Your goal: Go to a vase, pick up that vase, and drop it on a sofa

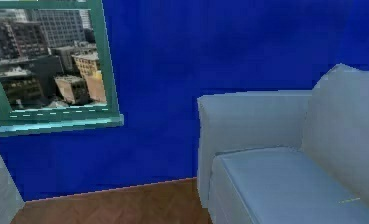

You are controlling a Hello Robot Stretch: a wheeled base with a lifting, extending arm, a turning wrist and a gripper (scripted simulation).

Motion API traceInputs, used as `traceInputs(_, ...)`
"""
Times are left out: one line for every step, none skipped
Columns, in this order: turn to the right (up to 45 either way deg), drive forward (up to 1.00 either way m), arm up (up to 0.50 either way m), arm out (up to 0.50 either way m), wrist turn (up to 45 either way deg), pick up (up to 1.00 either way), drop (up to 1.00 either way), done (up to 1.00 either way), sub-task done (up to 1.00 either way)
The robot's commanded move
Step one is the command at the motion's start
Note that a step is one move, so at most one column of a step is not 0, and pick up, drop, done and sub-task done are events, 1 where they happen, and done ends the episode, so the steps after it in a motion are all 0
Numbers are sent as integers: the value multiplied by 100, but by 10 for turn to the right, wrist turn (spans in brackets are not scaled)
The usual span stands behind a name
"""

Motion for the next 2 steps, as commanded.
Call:
traceInputs(-210,0,0,0,0,0,0,0,0)
traceInputs(0,0,0,34,0,0,0,0,0)
